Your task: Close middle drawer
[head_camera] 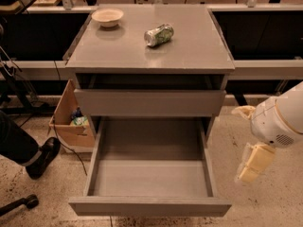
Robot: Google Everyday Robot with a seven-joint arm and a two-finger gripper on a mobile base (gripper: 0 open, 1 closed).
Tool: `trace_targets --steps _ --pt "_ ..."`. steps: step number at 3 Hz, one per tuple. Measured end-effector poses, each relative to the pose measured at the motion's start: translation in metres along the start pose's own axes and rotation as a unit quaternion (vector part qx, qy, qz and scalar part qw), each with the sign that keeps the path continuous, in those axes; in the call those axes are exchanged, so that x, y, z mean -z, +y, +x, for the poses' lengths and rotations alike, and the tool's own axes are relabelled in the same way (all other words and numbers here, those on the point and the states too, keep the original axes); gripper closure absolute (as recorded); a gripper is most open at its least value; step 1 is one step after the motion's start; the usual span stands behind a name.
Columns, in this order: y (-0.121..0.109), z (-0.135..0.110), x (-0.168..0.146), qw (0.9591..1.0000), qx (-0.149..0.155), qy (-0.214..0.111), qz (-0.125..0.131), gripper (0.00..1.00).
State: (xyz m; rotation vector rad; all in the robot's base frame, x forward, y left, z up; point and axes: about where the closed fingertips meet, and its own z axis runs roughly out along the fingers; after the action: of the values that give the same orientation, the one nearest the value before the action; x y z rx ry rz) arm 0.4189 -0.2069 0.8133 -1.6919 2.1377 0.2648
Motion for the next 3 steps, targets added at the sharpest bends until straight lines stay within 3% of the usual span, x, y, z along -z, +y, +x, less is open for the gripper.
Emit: trace_targets --steps 1,2,3 --pt "0.001 0.0 -0.003 1.0 -0.001 0.0 0.0 0.0" --pt "0.009 -0.001 -0.025 0.9999 -0.01 -0.003 0.0 0.0" --pt "0.021 0.005 -0.082 0.9991 -0.026 -0.033 -0.002 0.0"
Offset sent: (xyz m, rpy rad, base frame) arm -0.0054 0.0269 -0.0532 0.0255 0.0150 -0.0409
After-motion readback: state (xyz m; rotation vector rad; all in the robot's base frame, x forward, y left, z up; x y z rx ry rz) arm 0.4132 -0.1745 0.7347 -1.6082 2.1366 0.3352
